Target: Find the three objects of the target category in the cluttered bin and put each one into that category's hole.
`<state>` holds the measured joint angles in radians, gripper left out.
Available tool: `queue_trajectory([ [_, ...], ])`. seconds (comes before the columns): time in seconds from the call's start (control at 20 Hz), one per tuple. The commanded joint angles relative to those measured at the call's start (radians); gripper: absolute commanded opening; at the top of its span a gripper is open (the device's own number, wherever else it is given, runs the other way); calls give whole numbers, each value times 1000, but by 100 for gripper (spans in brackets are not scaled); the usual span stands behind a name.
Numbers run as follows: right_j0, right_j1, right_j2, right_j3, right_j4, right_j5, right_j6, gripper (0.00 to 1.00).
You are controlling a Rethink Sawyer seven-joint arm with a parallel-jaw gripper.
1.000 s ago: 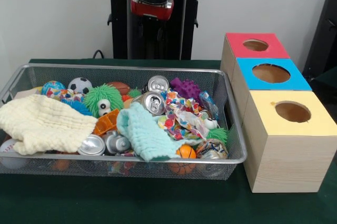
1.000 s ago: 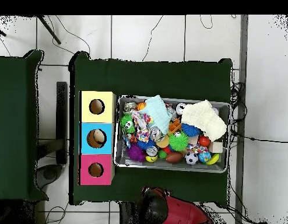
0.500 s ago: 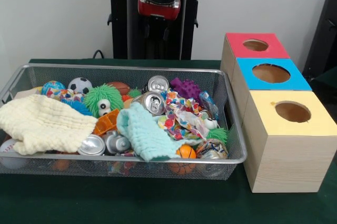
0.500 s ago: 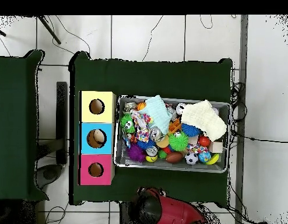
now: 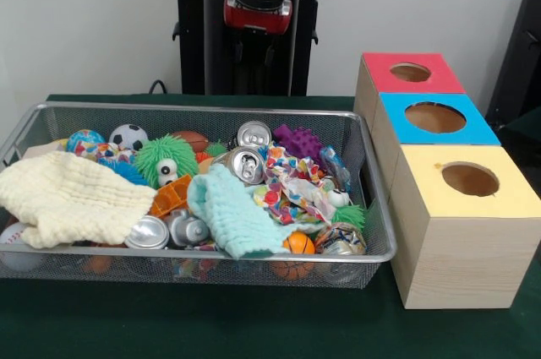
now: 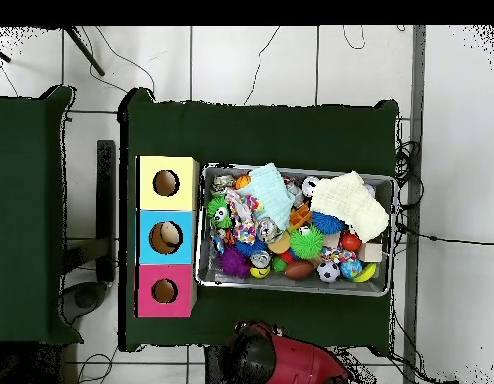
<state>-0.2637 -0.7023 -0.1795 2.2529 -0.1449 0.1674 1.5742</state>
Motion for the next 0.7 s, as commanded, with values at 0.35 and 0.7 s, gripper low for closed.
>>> queue_trajectory([
  [0.35, -25, 9, 79, -30, 45, -80, 206, 100],
  [0.7, -70, -10, 74, -23, 20, -70, 176, 100],
])
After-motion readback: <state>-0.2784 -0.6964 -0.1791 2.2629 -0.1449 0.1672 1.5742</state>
